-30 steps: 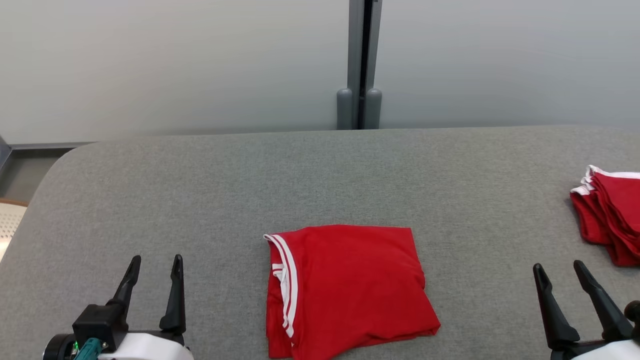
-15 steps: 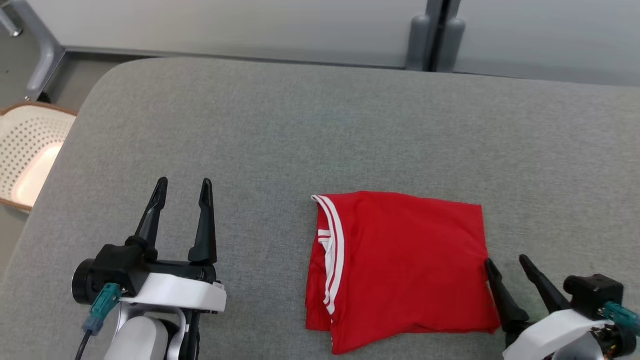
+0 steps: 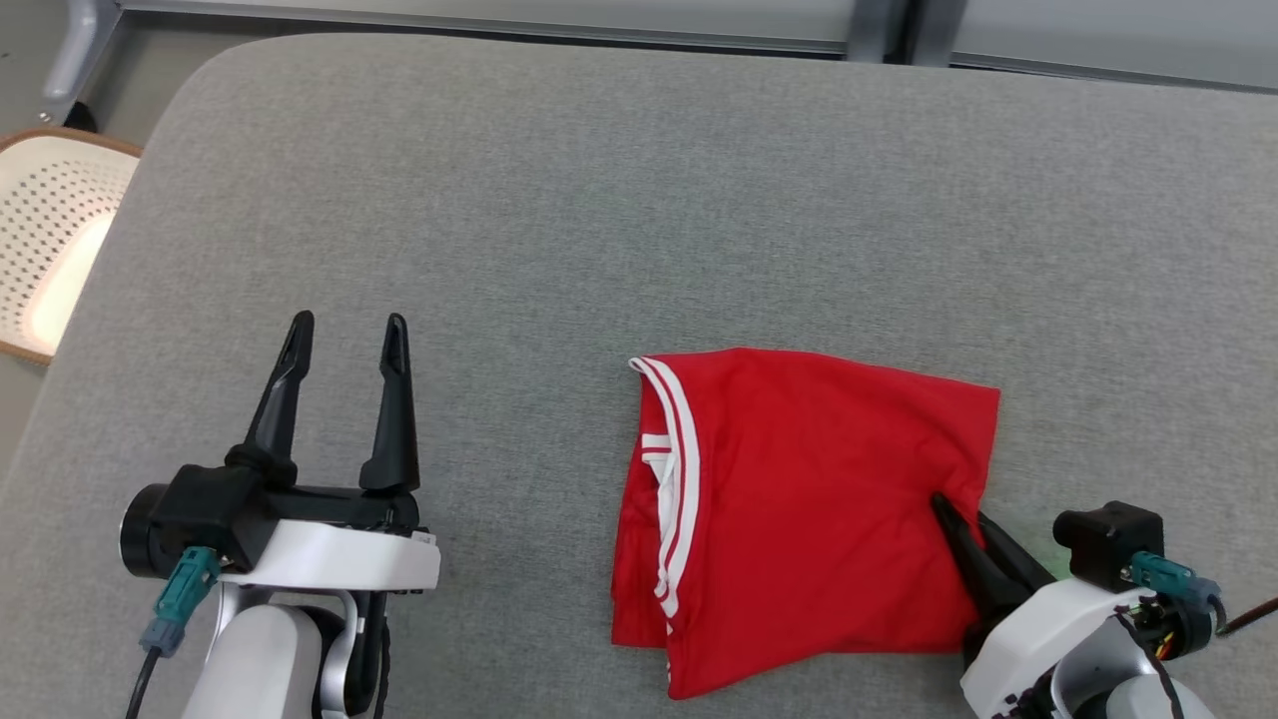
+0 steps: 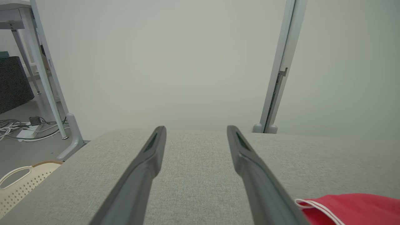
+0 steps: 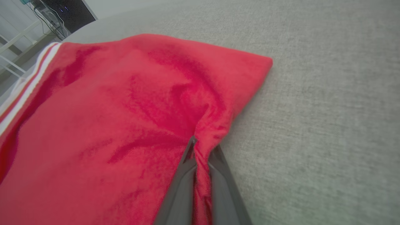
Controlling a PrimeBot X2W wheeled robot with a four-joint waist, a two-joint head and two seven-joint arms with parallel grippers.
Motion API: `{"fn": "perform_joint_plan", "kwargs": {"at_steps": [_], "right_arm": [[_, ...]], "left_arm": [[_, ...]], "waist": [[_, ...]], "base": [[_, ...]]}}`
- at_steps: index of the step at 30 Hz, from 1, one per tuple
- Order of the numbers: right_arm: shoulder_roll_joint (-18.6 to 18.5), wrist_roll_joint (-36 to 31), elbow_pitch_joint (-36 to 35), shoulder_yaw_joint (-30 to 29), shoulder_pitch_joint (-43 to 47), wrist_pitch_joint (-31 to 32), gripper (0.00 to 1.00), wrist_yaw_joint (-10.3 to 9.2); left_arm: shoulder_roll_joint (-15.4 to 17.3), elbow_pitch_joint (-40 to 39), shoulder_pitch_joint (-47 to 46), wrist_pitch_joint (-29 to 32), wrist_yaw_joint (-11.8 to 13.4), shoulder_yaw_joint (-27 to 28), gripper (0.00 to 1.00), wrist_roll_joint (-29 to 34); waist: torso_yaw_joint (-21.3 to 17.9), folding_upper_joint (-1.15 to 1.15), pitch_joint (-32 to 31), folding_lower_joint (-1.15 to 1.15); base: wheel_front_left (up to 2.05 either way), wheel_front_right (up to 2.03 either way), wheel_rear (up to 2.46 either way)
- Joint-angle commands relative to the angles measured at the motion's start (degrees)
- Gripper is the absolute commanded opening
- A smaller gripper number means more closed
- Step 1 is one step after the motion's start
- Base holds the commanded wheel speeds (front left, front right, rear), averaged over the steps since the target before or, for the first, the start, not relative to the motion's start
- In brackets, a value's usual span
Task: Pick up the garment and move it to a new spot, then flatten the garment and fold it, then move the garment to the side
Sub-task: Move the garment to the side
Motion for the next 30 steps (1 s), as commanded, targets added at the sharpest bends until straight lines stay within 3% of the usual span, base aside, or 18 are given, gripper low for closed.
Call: {"fn": "perform_joint_plan", "kwargs": {"at_steps": [1,11,19,24,30], "right_arm": [[-0.4,-0.7,2.3,0.6,1.8,1.0,0.00,-0.14],[-3.3,-0.9,3.2,-0.8,-3.0,-3.2,0.00,-0.31],[-8.1,-0.8,4.2,-3.4,-13.0,-6.1,0.00,-0.12],[-11.4,-0.9,6.6,-5.6,-21.3,-8.5,0.00,-0.12],[-16.2,0.8,11.9,-11.6,-29.5,-11.5,0.00,-0.12]], "left_arm": [[0.2,-0.3,-0.3,0.0,-0.3,0.4,1.00,0.3],[2.8,-2.9,-0.8,0.1,-0.8,2.1,1.00,2.2],[5.3,-7.1,-2.9,2.7,-1.0,1.9,1.00,3.1],[6.1,-9.4,-4.5,4.6,-1.5,0.8,1.00,3.9],[7.7,-12.4,-7.6,6.9,-2.2,-0.2,1.00,5.2]], "waist": [[-1.9,0.00,-0.1,0.00],[-16.1,0.00,1.2,0.00],[-26.5,0.00,4.5,0.00],[-28.8,0.00,7.4,0.00],[-28.3,0.00,13.0,0.00]], "base": [[0.00,0.00,0.00],[0.00,0.00,0.00],[0.00,0.00,0.00],[0.00,0.00,0.00],[0.00,0.00,0.00]]}}
